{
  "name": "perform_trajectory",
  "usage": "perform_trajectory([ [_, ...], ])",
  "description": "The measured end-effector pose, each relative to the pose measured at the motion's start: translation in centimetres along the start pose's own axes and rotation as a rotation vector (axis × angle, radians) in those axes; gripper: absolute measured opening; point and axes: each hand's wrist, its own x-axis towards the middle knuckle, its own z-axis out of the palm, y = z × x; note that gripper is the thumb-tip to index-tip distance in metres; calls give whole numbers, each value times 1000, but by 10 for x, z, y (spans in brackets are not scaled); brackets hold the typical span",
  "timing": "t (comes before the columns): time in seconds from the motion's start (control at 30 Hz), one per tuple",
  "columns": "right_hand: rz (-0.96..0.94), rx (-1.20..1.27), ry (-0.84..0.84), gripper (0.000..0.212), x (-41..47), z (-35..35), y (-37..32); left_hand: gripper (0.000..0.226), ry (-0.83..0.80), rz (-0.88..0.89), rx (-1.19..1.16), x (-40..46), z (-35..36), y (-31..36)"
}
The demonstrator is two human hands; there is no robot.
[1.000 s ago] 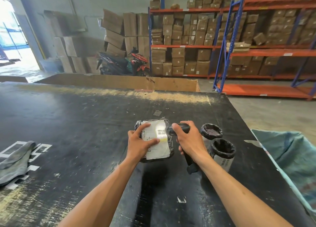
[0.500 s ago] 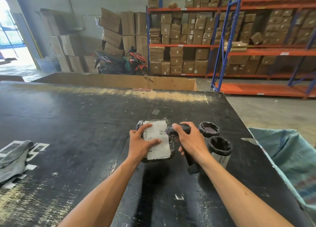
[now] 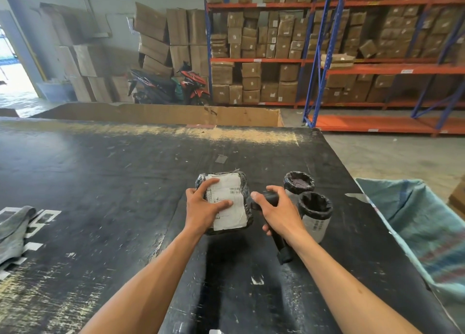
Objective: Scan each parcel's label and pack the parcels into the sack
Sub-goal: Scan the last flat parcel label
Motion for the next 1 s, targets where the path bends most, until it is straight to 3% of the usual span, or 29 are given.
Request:
perform_trajectory([
  [0.33,150,-119,67,53,-24,-26,52,63,-6,-46,-66,-5,15,0],
  [0.67,302,-205,65,64,-48,-32,83,61,29,-50,-168,-12,26,11],
  [0.8,265,-710,25,85,-46,-42,69,62,43,-35,-186,-12,20,20],
  [0.87,201,-905,48,81,-48,-48,51,62,49,-24,-214,-12,15,25],
  [0.93,138,-897,66,67,-47,-57,30,64,49,-15,-256,-10,13,31],
  [1.0,66,-710,68,57,-43,-66,6,67,44,-6,-307,-10,13,40],
])
